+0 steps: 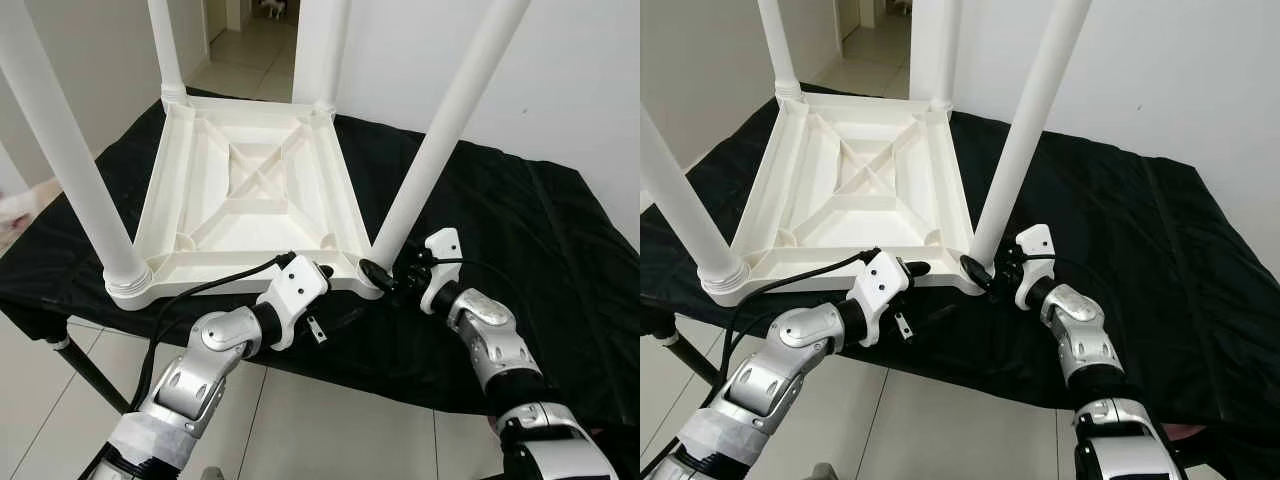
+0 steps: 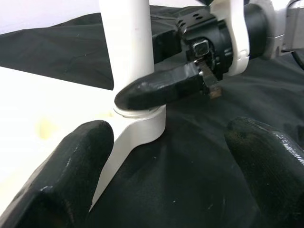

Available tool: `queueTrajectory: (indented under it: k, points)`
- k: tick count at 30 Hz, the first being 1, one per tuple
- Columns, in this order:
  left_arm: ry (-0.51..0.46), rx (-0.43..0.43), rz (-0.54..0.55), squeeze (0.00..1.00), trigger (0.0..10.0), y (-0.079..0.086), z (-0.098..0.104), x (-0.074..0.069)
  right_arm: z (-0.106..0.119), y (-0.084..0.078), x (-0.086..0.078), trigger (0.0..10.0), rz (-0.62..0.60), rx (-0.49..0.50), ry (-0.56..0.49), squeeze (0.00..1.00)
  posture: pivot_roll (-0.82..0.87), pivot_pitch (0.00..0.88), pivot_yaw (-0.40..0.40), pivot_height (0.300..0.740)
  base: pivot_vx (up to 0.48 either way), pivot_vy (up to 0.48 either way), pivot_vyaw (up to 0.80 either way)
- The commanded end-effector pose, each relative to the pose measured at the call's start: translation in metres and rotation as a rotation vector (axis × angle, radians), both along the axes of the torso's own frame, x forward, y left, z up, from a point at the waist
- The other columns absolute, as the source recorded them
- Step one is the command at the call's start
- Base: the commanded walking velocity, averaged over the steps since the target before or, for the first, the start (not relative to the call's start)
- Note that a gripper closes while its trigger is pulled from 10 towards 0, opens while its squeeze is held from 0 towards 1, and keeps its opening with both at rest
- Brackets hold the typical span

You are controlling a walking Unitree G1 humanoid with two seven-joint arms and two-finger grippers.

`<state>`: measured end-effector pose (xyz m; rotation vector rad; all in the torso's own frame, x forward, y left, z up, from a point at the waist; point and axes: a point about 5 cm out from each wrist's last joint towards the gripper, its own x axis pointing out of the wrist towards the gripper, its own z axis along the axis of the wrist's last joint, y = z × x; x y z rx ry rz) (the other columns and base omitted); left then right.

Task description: Building children table

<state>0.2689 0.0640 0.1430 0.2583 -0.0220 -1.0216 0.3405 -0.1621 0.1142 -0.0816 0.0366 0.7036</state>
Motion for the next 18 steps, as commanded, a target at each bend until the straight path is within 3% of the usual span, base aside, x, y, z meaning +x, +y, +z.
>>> queueTrajectory:
  k: [1, 7, 13, 14, 16, 17, 18]
  points:
    - [0.015, 0.009, -0.068, 0.00, 10.0, -0.004, 0.001, -0.005, -0.002, -0.001, 0.002, 10.0, 0.007, -0.021, 0.002, 0.00, -0.02, 0.000, -0.073, 0.740, 0.000, 0.000, 0.00]
    - [0.014, 0.002, -0.072, 0.00, 10.0, -0.008, 0.003, -0.003, -0.002, 0.020, 0.011, 10.0, 0.042, -0.016, 0.013, 0.00, -0.02, 0.000, -0.071, 0.740, 0.000, 0.000, 0.00]
    - [0.022, 0.001, -0.077, 0.00, 10.0, -0.010, 0.001, -0.004, 0.001, 0.026, 0.014, 9.6, 0.066, -0.007, 0.003, 0.00, -0.02, 0.000, -0.071, 0.740, 0.000, 0.000, 0.00]
    - [0.023, 0.002, -0.077, 0.00, 10.0, -0.010, 0.000, -0.004, 0.001, 0.025, 0.015, 4.9, 0.067, -0.006, 0.003, 0.00, -0.01, 0.000, -0.075, 0.740, 0.000, 0.000, 0.00]
    - [0.025, 0.002, -0.077, 0.00, 10.0, -0.010, 0.000, -0.005, 0.001, 0.025, 0.015, 4.9, 0.067, -0.005, 0.002, 0.00, -0.01, 0.000, -0.075, 0.740, 0.000, 0.000, 0.00]
    - [0.028, 0.002, -0.078, 0.00, 10.0, -0.010, -0.001, -0.006, -0.001, 0.025, 0.014, 0.0, 0.069, -0.007, 0.007, 0.00, -0.01, 0.000, -0.077, 0.740, 0.000, 0.000, 0.00]
    - [0.030, 0.002, -0.077, 0.00, 10.0, -0.010, -0.001, -0.006, -0.002, 0.024, 0.014, 0.0, 0.070, -0.008, 0.010, 0.00, -0.01, 0.000, -0.077, 0.740, 0.000, 0.000, 0.00]
